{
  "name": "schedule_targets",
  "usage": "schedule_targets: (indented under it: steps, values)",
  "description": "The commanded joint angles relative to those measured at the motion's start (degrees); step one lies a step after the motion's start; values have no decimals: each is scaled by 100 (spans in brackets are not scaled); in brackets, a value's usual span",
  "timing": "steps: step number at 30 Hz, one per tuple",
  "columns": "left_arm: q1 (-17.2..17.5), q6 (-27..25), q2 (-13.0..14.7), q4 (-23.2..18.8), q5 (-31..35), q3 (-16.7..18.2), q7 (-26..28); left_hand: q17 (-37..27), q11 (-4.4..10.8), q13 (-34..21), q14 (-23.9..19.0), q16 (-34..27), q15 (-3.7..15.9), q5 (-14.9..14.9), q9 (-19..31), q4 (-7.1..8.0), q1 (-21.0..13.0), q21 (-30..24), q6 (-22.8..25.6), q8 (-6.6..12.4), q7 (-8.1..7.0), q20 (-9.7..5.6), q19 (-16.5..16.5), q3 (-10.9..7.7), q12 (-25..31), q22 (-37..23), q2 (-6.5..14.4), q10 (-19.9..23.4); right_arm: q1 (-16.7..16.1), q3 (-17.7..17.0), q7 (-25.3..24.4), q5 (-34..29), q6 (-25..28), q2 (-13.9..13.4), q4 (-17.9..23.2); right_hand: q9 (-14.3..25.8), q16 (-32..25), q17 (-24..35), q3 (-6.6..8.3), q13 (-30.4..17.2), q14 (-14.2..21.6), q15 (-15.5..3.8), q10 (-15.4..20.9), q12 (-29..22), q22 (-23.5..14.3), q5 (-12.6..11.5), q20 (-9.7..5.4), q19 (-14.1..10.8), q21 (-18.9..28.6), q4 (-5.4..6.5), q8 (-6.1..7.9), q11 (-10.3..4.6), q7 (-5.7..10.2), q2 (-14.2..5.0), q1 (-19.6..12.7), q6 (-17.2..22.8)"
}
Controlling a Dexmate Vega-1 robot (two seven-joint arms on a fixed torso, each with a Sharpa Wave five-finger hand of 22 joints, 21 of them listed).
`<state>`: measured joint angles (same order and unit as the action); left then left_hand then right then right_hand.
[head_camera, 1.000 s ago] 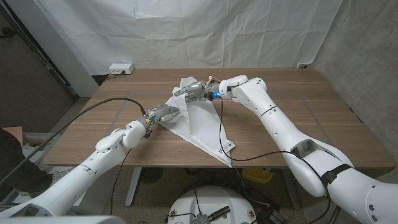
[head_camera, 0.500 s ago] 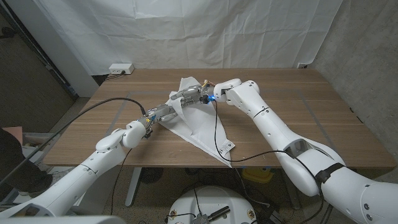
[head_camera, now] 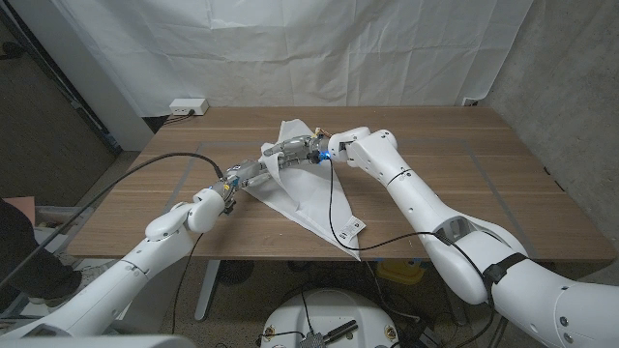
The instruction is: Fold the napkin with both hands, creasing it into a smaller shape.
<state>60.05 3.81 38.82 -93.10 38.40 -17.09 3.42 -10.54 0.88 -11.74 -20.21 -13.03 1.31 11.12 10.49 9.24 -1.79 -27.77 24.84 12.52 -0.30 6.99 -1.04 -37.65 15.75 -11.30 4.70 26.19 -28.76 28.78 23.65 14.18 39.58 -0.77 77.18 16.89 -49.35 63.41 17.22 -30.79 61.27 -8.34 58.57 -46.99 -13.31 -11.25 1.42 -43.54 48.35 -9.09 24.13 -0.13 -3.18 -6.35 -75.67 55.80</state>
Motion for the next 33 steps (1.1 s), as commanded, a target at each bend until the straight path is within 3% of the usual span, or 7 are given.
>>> schedule_targets:
  steps: [1,3,6,16,26,31,33]
  values:
    - [375,421,-303,84,268,429,2052,-71,-25,-104,-309,-111,-10,-33,40,-41,10,-110,470,144,129,15,208,27,157,-33,238,366,46,-1,-87,-73,-45,105,-181,29,10,36,-3,-4,253,-443,38,27,-7,-3,7,35,44,-2,-19,-10,-195,-15,-75,239]
    - [377,633,-470,297,433,481,2921,-157,-98,-190,-601,-253,2,-50,67,-53,7,-188,736,223,229,0,373,60,295,-54,271,655,71,22,-103,-104,-43,111,-209,29,22,34,-8,-10,247,-443,35,28,-2,-2,9,39,59,1,-23,-10,-192,-13,-71,243]
    - [343,804,-622,487,540,531,3632,-473,-115,-461,-1099,-588,-18,-62,206,-141,-98,-360,1397,504,346,-45,646,153,738,-113,438,1200,85,30,-115,-117,-46,134,-238,32,31,26,-15,-7,255,-448,34,35,4,-2,5,51,73,2,-30,-10,-193,-12,-71,234]
    - [61,1798,-964,993,537,641,5426,-736,-122,-656,-1202,-765,-52,-56,298,-224,-245,-501,1399,562,342,-13,845,134,951,-155,562,1272,209,133,-71,-185,-144,243,-491,47,79,21,-35,-11,266,-447,37,58,40,-8,0,83,174,-1,-47,-8,-204,-12,-84,252]
    - [28,2063,-944,961,661,702,5767,-1026,-133,-901,-1338,-980,-32,-61,414,-363,-427,-612,1532,694,420,31,912,137,1213,-206,544,1352,216,128,-166,-241,-114,282,-535,54,97,20,-54,-24,290,-448,48,64,63,-9,-5,110,239,1,-61,2,-197,-11,-90,263]
    - [-34,2200,-925,1006,620,691,5712,-1113,-133,-1211,-829,-698,0,-56,507,-333,-478,-708,840,490,140,39,782,70,1262,-264,448,698,274,144,-111,-239,-199,327,-642,62,106,29,-60,-26,286,-444,49,70,72,-9,-6,120,265,5,-66,-5,-202,-14,-90,261]
    - [-53,2275,-925,1004,571,693,5676,-985,-60,-1243,-551,-457,27,-57,460,-355,-509,-725,596,367,71,-44,671,-1,1144,-270,409,318,275,148,-118,-243,-245,353,-664,60,125,17,-64,-25,270,-442,55,72,76,-9,-4,133,276,6,-69,-6,-200,-13,-90,267]
